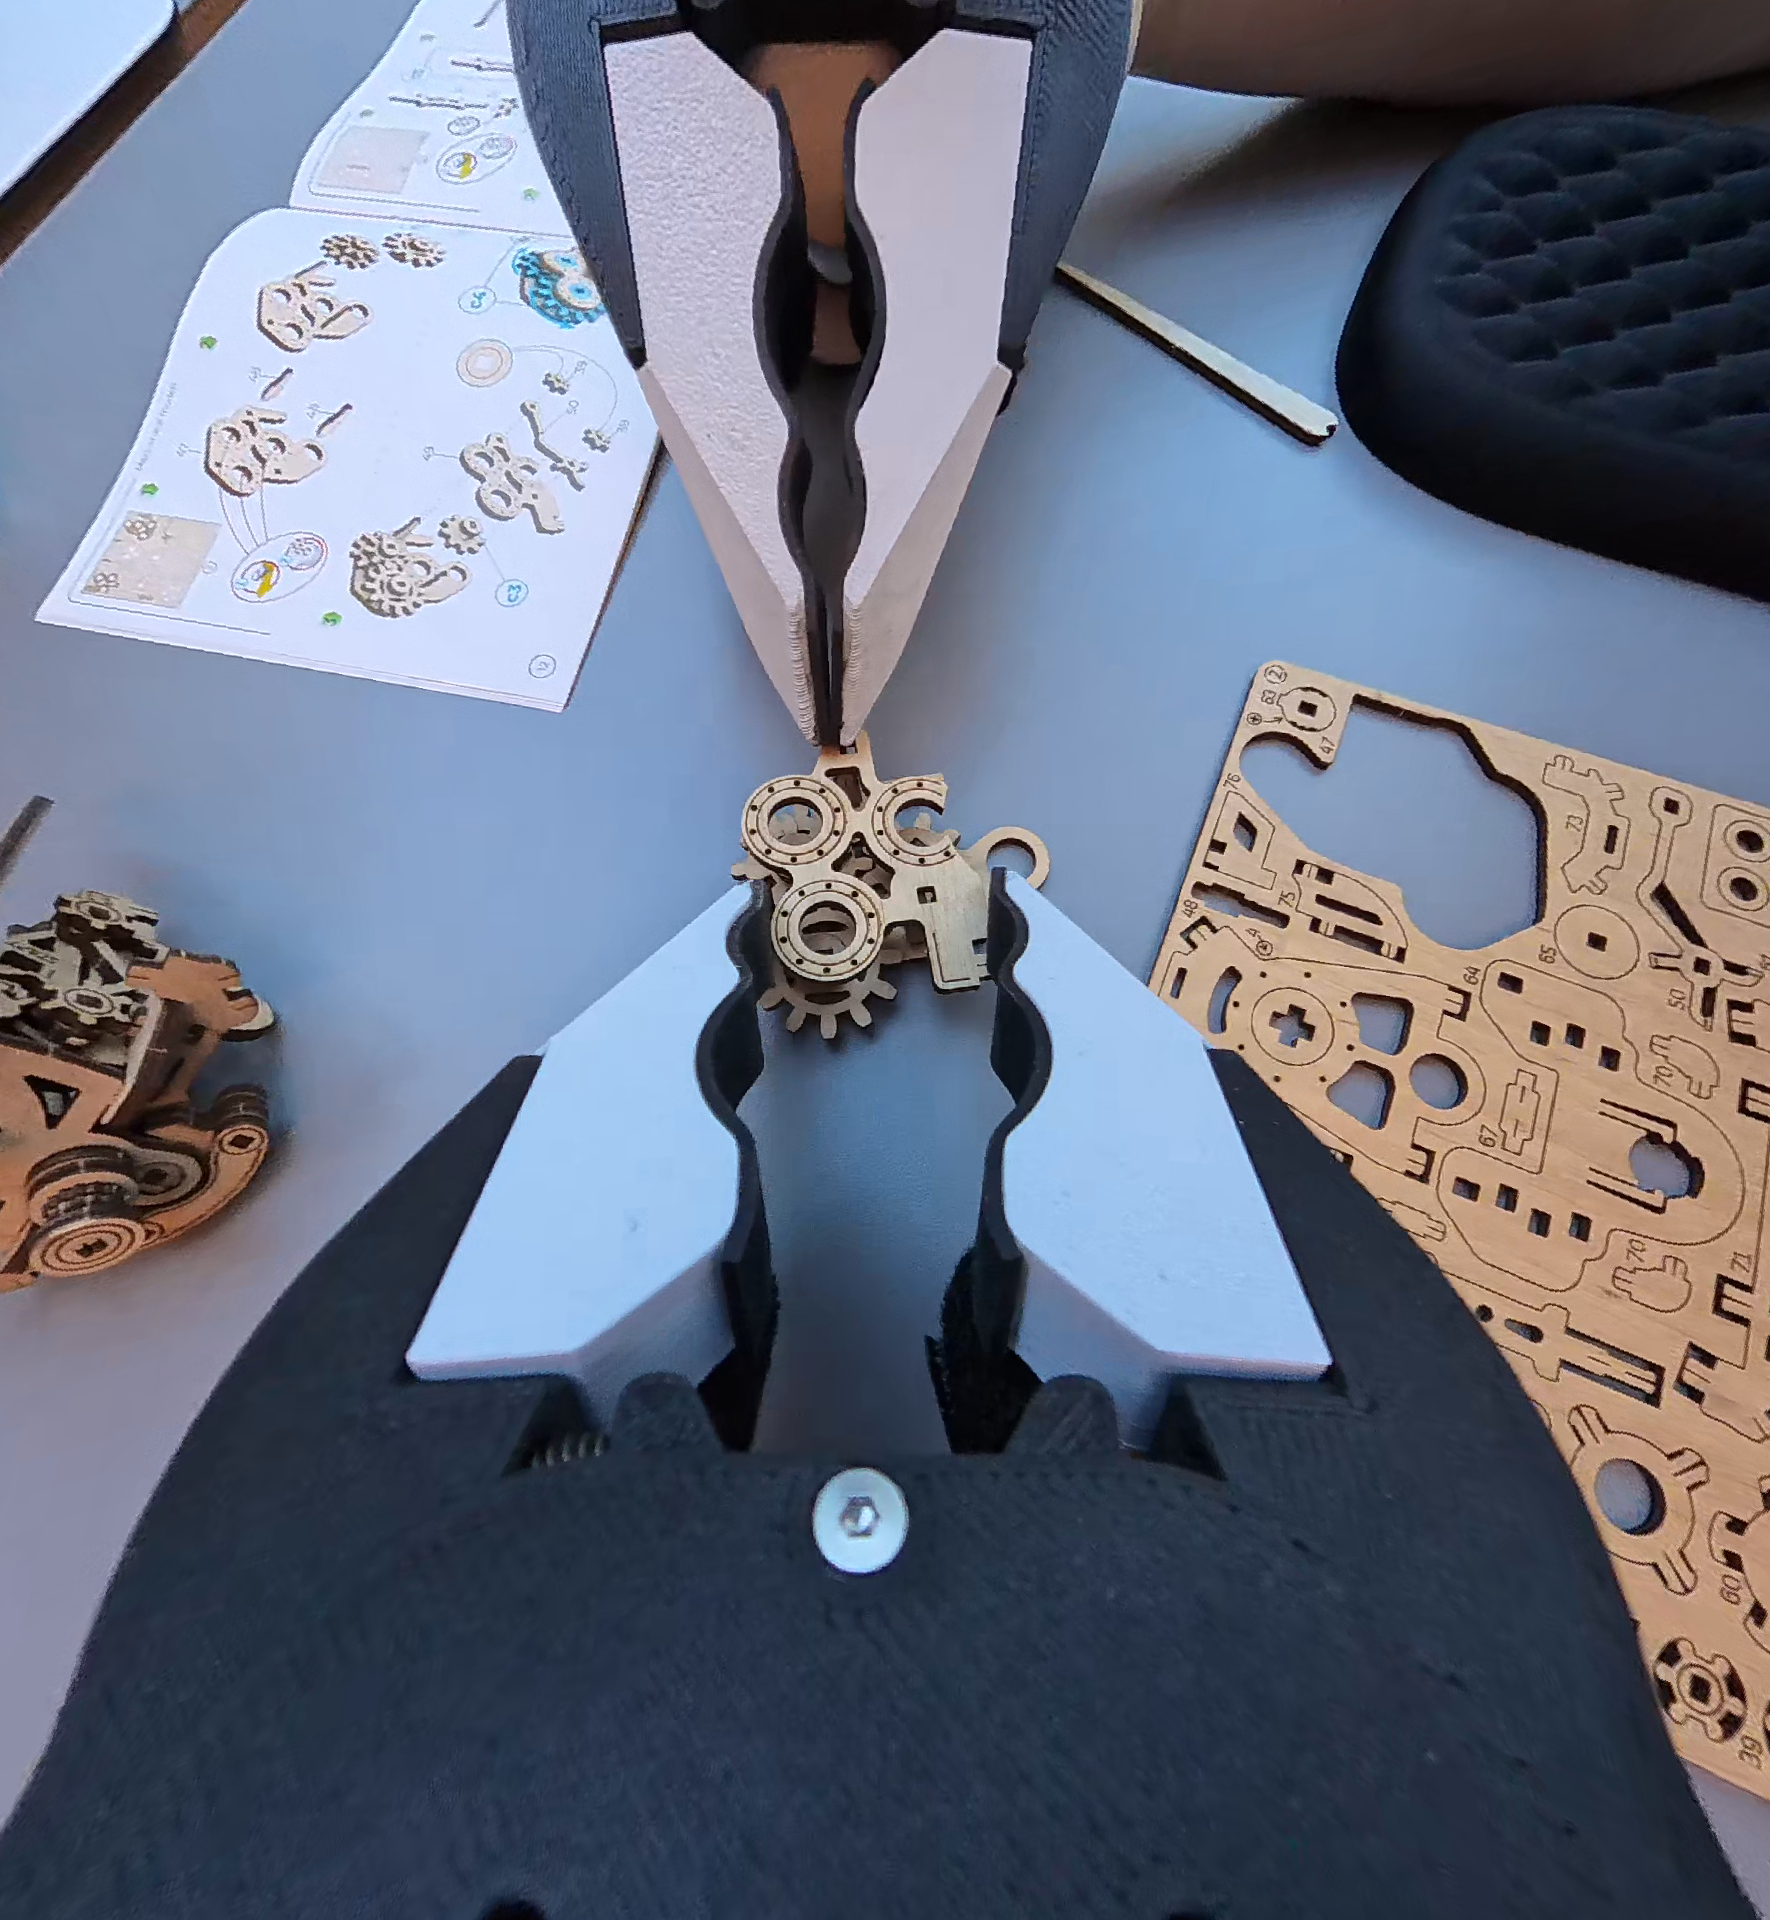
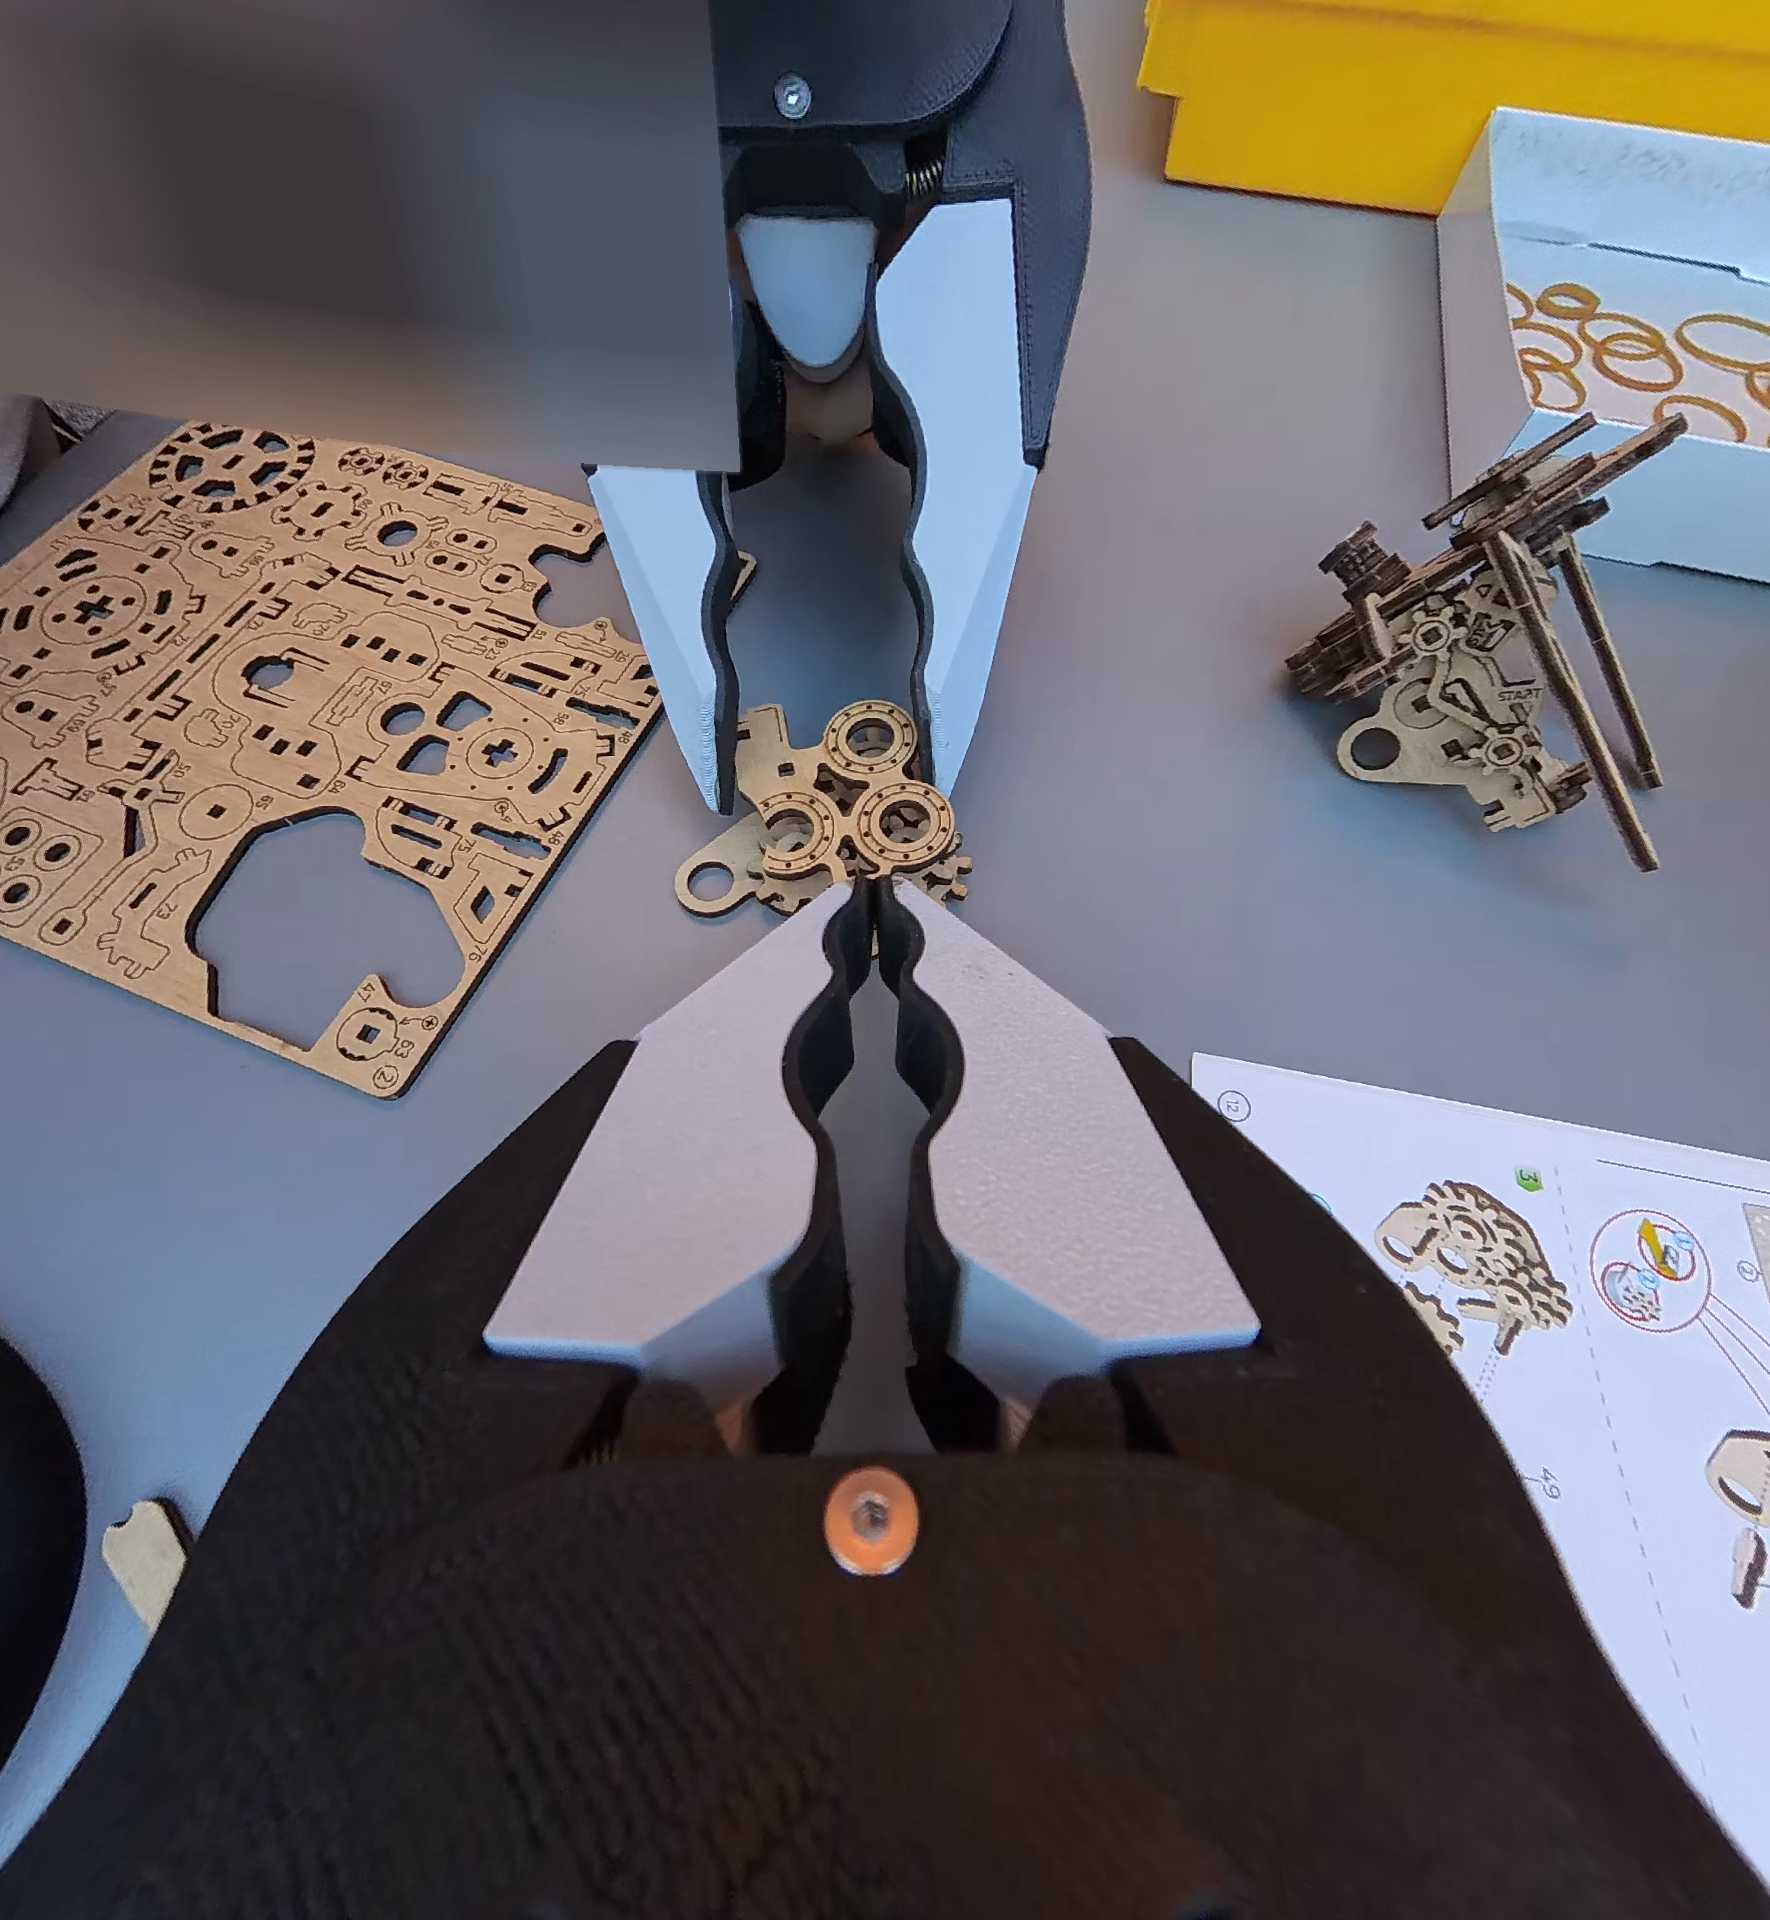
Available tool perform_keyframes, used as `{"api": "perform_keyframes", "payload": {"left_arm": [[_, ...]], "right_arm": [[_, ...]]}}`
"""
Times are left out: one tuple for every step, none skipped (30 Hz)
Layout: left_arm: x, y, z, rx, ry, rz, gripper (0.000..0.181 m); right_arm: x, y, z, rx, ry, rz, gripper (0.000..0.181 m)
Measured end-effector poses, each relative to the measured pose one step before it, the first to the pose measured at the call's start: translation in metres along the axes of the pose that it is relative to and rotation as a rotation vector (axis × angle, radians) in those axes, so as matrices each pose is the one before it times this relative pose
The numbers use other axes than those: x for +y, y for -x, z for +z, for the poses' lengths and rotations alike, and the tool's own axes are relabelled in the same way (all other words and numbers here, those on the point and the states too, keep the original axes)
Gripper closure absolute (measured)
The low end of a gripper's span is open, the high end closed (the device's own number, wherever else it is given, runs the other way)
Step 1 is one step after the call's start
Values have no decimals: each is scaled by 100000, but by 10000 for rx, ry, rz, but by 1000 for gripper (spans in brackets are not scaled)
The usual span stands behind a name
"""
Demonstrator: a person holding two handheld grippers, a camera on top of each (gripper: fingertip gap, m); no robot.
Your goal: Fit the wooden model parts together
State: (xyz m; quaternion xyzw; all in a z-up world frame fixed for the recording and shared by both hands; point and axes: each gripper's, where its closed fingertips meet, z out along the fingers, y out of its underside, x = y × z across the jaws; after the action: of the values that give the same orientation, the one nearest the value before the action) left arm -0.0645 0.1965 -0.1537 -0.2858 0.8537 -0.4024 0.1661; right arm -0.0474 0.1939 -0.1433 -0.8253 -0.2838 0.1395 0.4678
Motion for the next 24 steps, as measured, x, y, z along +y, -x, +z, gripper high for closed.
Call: {"api": "perform_keyframes", "payload": {"left_arm": [[11,0,-9,30,13,-63,141],[9,-17,1,58,3,-91,141],[2,-1,-1,64,-20,-90,141],[11,-8,2,81,-35,-115,141],[8,-10,8,94,-28,-145,142],[14,-8,4,83,-21,-126,142],[18,24,-14,33,-3,-59,141],[47,59,-44,-21,32,-16,141],[54,79,-68,-45,46,18,141],[60,69,-75,-47,45,60,142],[40,27,-97,-29,31,81,142],[5,17,-84,-13,2,68,142],[-27,124,-62,-70,-30,9,140],[-129,90,-57,-43,-70,-50,137],[-159,-31,-49,41,-82,-66,134],[-204,-14,-61,25,-99,-62,132],[-213,0,-94,-5,-109,-15,130],[-156,-75,-96,18,-62,52,130],[-108,-2,-61,-43,-33,80,131],[-103,24,-34,-71,-45,99,134],[-18,-49,20,-42,0,137,137],[85,24,67,-98,64,152,139],[135,85,87,-127,87,151,141],[132,-1,83,-57,80,101,141]], "right_arm": [[1,-4,1,-4,1,6,181],[3,1,-2,-1,2,0,181],[7,5,9,2,1,-2,181],[2,-3,-1,2,1,0,181],[1,-9,-4,1,-2,0,181],[-12,3,0,1,0,-4,181],[3,5,-6,-1,-1,-3,181],[3,14,-6,-8,-1,-5,181],[-4,14,2,-12,-3,-4,181],[-4,16,5,-8,0,-3,181],[2,-5,-4,-1,-1,2,181],[3,-1,-5,-1,0,9,181],[-11,-4,-2,-4,-1,6,181],[12,8,4,-4,2,2,181],[2,-1,-1,0,1,-1,181],[-1,3,1,-1,-1,2,181],[-4,-3,7,-1,0,2,181],[1,1,-1,0,1,1,181],[3,-3,-5,-2,0,3,181],[0,4,0,-2,0,2,181],[-4,2,7,-3,0,4,181],[3,3,-5,-5,-1,6,181],[1,3,-4,-7,-2,2,181],[-12,13,-5,-2,-3,-5,181]]}}
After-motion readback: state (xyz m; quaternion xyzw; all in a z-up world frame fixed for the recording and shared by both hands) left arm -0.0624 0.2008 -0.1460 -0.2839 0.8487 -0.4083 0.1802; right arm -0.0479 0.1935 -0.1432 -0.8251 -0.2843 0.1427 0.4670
